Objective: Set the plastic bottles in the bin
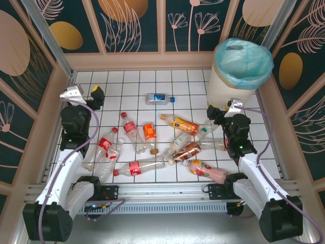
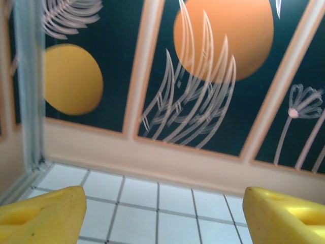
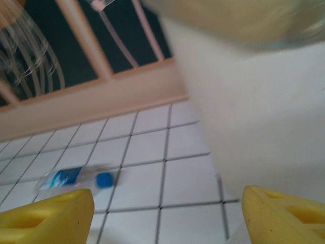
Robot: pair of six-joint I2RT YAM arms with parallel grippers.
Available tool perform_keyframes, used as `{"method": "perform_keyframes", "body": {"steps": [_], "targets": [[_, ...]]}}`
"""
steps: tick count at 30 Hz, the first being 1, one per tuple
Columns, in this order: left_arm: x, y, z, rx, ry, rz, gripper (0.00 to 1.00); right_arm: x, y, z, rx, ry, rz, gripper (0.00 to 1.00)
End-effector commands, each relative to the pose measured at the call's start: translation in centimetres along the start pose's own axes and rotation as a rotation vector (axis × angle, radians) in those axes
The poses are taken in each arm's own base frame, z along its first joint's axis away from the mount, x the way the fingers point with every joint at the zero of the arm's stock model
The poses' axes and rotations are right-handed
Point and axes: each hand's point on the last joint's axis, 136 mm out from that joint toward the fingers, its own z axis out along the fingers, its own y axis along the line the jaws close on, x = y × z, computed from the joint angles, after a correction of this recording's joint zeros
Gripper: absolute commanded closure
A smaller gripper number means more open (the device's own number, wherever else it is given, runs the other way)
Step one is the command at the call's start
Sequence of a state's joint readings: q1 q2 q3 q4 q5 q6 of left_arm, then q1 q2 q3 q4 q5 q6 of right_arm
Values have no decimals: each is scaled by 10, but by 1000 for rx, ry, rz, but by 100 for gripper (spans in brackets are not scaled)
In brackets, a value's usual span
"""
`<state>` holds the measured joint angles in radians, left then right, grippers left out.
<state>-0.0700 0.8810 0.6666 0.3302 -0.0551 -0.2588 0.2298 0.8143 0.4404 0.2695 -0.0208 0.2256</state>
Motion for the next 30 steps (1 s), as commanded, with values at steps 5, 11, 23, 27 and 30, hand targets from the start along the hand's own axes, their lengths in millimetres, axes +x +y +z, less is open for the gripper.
{"method": "perform_keyframes", "body": {"steps": [5,11,23,27,30], "targets": [[77,-8,-22,19,486,-68,18,30,77,-12,-187,325,25,26],[122,-5,-38,-19,726,-146,19,25,148,5,-284,458,-98,28],[175,10,-65,-105,888,-216,20,60,282,74,-435,624,-204,29],[172,7,-65,-72,839,-215,20,88,312,100,-452,676,-221,32],[171,7,-64,-61,815,-209,20,111,327,121,-442,715,-232,35]]}}
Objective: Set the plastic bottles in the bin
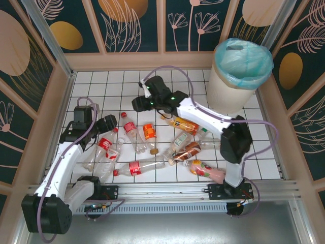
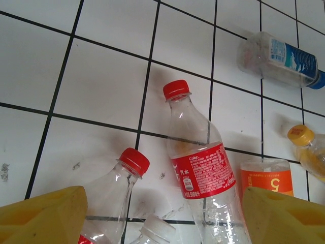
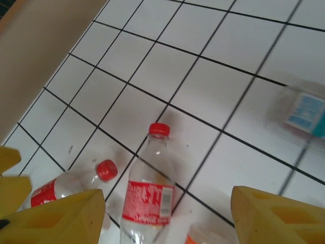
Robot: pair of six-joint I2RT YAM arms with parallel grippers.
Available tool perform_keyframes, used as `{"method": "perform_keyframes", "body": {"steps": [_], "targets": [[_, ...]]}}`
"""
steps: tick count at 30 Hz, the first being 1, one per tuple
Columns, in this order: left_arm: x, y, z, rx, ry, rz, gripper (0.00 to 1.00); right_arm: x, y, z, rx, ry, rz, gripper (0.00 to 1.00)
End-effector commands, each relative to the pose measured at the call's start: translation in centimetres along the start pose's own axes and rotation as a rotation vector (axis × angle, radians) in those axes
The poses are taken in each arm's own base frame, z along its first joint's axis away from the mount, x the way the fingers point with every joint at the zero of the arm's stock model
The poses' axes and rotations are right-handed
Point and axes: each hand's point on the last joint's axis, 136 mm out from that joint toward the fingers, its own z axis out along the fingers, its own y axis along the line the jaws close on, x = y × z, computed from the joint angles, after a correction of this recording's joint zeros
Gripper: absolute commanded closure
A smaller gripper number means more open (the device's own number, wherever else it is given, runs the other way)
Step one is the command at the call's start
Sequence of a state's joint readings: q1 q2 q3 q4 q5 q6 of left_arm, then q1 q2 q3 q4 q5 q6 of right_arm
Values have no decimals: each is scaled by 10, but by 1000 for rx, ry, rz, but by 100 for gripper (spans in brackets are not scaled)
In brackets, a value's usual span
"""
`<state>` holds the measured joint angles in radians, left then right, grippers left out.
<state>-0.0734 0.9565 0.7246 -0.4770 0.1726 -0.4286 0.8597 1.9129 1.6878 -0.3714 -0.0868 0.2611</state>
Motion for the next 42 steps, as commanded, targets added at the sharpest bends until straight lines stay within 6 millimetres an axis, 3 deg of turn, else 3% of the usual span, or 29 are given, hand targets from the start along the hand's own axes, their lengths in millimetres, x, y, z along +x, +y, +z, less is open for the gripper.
{"method": "perform_keyframes", "body": {"steps": [1,11,16,24,35,42], "targets": [[-4,-1,-1,12,-39,2,21,3,8,27,4,59,-12,36],[2,1,2,21,-49,6,22,34,19,128,-16,220,-18,43],[3,1,1,29,-60,10,22,45,16,154,-28,228,-28,43],[3,1,1,28,-69,13,22,57,13,177,-73,227,-60,43],[-1,3,-2,17,-97,17,21,64,7,190,-188,264,-45,44],[0,4,-2,15,-96,17,20,57,0,186,-235,268,-1,56]]}}
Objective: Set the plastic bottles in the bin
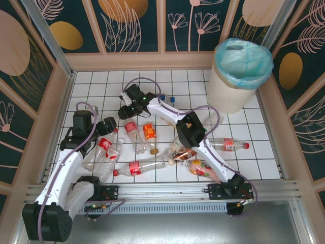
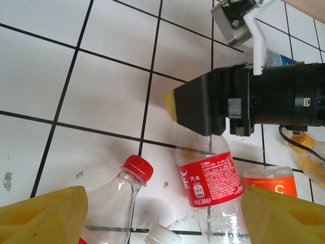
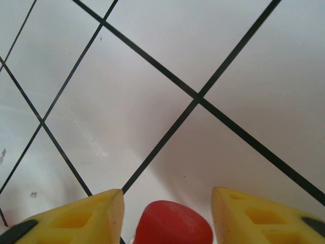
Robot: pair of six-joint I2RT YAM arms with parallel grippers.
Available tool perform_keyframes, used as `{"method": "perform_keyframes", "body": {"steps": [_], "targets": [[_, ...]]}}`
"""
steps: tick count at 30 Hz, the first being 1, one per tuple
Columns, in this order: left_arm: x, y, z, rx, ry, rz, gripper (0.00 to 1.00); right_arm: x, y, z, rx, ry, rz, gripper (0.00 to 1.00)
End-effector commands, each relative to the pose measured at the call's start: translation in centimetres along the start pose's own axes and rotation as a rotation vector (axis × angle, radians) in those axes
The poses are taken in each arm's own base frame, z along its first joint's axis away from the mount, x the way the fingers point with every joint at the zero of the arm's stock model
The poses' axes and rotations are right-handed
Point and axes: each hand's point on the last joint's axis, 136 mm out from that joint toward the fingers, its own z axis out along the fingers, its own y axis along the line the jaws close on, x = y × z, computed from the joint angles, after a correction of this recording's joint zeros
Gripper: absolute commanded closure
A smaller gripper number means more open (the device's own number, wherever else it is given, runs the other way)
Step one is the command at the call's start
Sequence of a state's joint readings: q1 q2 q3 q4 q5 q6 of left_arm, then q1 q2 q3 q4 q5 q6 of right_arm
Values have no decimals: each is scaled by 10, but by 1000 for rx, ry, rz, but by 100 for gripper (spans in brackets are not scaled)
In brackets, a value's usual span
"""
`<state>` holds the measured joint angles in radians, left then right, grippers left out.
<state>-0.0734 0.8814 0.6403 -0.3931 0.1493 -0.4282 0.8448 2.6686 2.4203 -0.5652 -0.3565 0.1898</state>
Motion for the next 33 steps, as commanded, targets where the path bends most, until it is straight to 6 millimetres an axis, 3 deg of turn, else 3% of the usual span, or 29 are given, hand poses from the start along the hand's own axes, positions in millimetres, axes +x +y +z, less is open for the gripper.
{"method": "perform_keyframes", "body": {"steps": [1,11,16,21,25,29,33], "targets": [[-2,-1,0,6,-20,5,20,-10,5,-3,-67,-16,8,59],[-4,1,-3,-5,-39,5,19,-31,13,-33,-86,-61,-28,81],[-9,2,-7,-12,-65,9,18,-60,21,-70,-84,-139,-42,88],[-21,-3,-19,1,-130,14,18,-113,48,-144,-121,-320,-96,100],[-42,-13,-40,23,-214,15,19,-151,64,-217,-133,-479,-129,100],[-74,-35,-67,80,-300,34,21,-181,67,-308,-89,-649,-171,100],[-106,-66,-85,171,-341,68,23,-194,52,-404,62,-818,-206,100]]}}
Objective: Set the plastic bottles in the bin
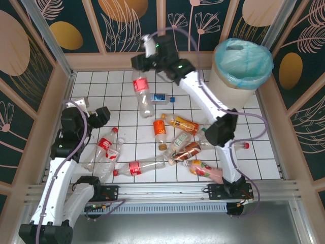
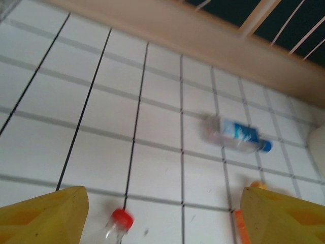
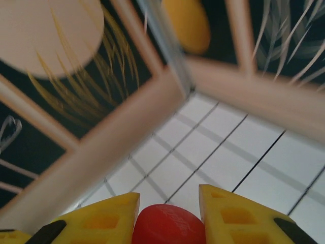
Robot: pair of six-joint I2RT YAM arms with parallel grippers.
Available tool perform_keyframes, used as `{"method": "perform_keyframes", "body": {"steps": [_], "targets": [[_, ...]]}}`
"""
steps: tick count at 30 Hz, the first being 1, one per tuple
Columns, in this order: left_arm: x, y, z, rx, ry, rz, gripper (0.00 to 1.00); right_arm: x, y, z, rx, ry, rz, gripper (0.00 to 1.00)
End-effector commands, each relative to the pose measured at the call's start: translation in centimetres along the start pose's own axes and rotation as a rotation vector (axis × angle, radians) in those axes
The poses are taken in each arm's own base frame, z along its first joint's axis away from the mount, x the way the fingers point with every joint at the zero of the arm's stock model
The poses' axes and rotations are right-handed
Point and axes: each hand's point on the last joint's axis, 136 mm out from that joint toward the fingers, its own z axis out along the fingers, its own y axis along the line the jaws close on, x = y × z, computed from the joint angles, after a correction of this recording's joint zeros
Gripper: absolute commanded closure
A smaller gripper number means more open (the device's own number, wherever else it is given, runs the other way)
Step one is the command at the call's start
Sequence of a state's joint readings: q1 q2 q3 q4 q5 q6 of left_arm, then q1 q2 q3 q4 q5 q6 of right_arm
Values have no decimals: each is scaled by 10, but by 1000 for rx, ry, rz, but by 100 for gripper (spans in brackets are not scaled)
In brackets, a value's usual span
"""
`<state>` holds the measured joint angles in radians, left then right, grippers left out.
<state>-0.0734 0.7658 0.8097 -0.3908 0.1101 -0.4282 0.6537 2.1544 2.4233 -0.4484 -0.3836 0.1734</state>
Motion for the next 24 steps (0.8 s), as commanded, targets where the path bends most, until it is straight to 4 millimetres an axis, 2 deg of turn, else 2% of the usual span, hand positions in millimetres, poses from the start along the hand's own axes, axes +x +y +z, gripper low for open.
{"method": "perform_keyframes", "body": {"steps": [1,3,4,5,7,9,12,15,18,24], "targets": [[-41,-35,-8,117,-73,23,23,-78,-6,-78,133,-208,-120,100],[-52,-53,-4,192,-66,16,25,-103,-21,-123,263,-299,-177,100],[-68,-66,-9,233,-95,17,27,-109,-21,-139,305,-334,-201,100],[-76,-76,-10,265,-107,13,28,-120,-41,-168,397,-393,-219,100],[-89,-98,-10,320,-135,21,28,-134,-58,-217,516,-503,-248,100],[-99,-119,-9,373,-153,27,28,-148,-75,-270,649,-625,-267,100],[-106,-151,-1,432,-152,37,29,-165,-92,-329,772,-734,-291,100],[-103,-192,8,478,-135,94,29,-179,-112,-372,877,-790,-299,100],[-95,-238,17,547,-104,149,29,-189,-130,-405,969,-855,-309,100],[-80,-318,29,659,-66,272,28,-207,-155,-452,1132,-949,-359,100]]}}
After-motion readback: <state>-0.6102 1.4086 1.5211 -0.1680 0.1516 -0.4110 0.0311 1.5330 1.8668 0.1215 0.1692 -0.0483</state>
